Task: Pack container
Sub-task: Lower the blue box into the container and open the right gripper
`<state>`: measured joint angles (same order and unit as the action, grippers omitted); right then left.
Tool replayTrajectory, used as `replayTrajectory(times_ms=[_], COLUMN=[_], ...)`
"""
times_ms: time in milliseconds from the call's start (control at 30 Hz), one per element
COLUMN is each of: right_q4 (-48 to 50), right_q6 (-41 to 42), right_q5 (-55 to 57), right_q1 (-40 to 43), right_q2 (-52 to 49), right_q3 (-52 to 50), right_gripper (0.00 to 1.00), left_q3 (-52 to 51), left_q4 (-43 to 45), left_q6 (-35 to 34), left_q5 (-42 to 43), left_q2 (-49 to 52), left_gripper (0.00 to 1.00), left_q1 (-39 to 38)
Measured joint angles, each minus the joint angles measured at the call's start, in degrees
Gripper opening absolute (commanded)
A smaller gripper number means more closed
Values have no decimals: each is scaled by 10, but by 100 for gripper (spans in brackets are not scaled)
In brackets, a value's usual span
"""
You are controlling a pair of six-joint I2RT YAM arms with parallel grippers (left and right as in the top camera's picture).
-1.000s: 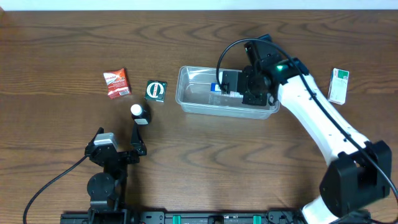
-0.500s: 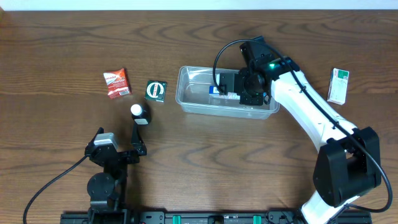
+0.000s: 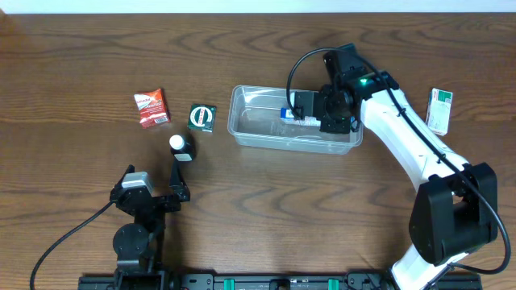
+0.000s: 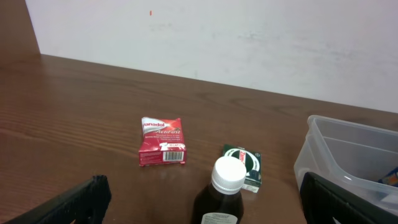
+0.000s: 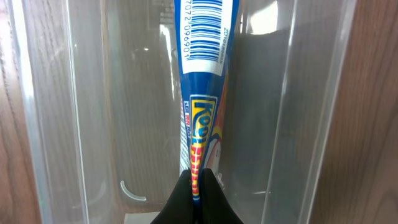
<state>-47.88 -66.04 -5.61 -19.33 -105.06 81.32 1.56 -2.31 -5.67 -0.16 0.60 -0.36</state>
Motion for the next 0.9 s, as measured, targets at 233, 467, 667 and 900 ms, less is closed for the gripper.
replayTrajectory(times_ms=[233,467,667,900], right_q4=[38,56,80,96], right_q6=[-14,-22,-24,-18], right_q5=[-2,-2,-4,-7], right_q1=[0,0,0,0], right_q2=[0,6,19,26], right_q3=[-26,-48,-75,-90], right_gripper=[1,1,1,7], left_q3=[0,0,0,0], left_q4=[0,0,0,0], left_q6=[0,0,0,0], left_q5=[0,0,0,0], left_q2=[0,0,0,0], left_gripper=[98,98,98,98], left_q1=[0,0,0,0])
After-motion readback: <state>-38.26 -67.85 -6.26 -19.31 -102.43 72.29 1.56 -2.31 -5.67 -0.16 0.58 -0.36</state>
